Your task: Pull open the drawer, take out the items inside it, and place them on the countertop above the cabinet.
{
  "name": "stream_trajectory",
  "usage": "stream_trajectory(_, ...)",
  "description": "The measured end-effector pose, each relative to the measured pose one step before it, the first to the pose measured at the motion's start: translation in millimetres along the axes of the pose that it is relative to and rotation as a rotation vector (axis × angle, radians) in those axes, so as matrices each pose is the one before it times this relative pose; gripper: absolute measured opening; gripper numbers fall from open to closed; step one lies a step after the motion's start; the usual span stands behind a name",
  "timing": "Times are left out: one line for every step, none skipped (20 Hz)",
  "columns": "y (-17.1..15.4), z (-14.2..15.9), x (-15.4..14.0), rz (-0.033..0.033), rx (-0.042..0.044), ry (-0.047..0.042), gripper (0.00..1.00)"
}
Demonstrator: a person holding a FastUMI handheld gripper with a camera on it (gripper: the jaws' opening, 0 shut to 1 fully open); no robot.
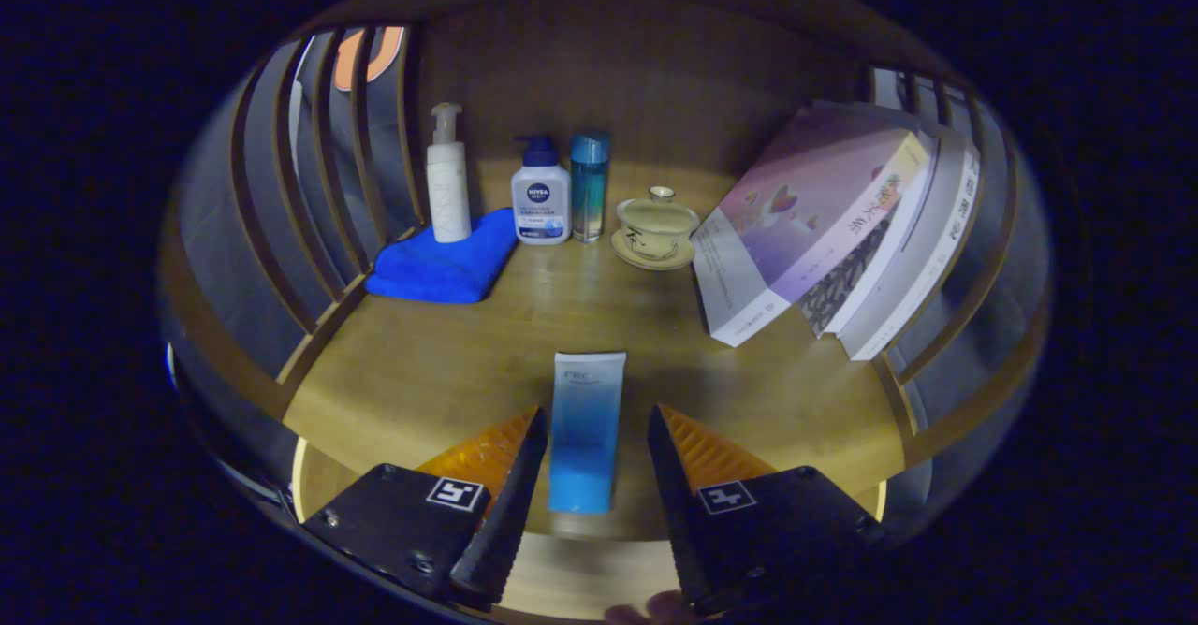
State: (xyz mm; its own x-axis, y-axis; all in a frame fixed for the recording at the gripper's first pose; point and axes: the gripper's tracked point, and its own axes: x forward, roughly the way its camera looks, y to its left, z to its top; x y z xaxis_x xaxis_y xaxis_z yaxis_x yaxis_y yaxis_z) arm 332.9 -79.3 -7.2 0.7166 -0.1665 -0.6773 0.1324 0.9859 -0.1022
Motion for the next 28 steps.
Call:
stream_trajectory(0.51,-3.64,-7.47,0.01119,0.00594,-0.01135,0.69)
stream_trajectory(4.08,-2.30,-14.83,0.02063,0.00144,-0.01481,0.73)
stream_trajectory(4.69,-2.62,-11.38,0.01757,-0.00248,-0.02015,0.78)
stream_trajectory(3.42,-2.63,-13.93,0.01495,-0.00998,-0.02009,0.78)
stream_trajectory(4.47,-2.04,-14.40,0.01488,-0.00854,-0.02731,0.78)
stream_trajectory(4.83,-2.12,-13.46,0.01305,-0.00976,-0.02441,0.78)
stream_trajectory(4.91,-2.54,-15.26,0.01161,-0.00442,-0.02707,0.78)
stream_trajectory(5.31,0.33,-13.83,0.01551,0.00353,-0.03325,0.78)
stream_trajectory(5.92,-0.50,-13.48,0.01578,0.00239,-0.03406,0.78)
stream_trajectory(4.38,-0.60,-14.12,0.01052,0.00146,-0.03290,0.80)
stream_trajectory(4.88,-2.17,-11.96,0.01410,-0.00087,-0.03165,0.82)
stream_trajectory(5.00,-0.91,-12.67,0.01237,-0.00523,-0.03224,0.85)
stream_trajectory(3.01,-1.57,-12.63,0.00883,-0.00590,-0.03712,0.92)
stream_trajectory(3.50,-2.43,-11.23,0.00464,-0.00811,-0.03406,0.99)
stream_trajectory(1.39,-4.85,-10.78,-0.00080,-0.00540,-0.03489,0.99)
stream_trajectory(2.18,-4.47,-9.65,0.00222,-0.01020,-0.03273,1.00)
stream_trajectory(1.53,-6.88,-8.50,-0.00397,-0.00913,-0.03046,1.00)
stream_trajectory(-0.14,-8.49,-8.29,-0.01046,-0.00771,-0.02029,1.00)
stream_trajectory(1.63,-9.13,-6.76,-0.00257,-0.00372,-0.02084,1.00)
stream_trajectory(0.82,-10.49,-6.01,-0.00350,-0.00466,-0.01171,1.00)
stream_trajectory(-0.41,-10.23,-4.26,-0.00639,-0.00397,-0.01383,1.00)
stream_trajectory(-2.39,-9.36,-3.98,-0.01680,0.00002,-0.01031,1.00)
stream_trajectory(-1.27,-10.68,-4.72,-0.01144,0.00674,-0.00701,1.00)
stream_trajectory(-0.44,-10.21,-3.59,-0.00821,0.00890,-0.00203,1.00)
stream_trajectory(0.13,-10.28,-1.12,-0.00258,0.00560,0.00003,1.00)
stream_trajectory(-1.20,-10.72,-1.47,-0.00883,0.00496,0.00192,1.00)
stream_trajectory(-2.89,-10.90,-1.37,-0.00695,0.00080,0.00463,1.00)
stream_trajectory(-2.51,-13.29,0.70,-0.01211,0.00105,0.01172,1.00)
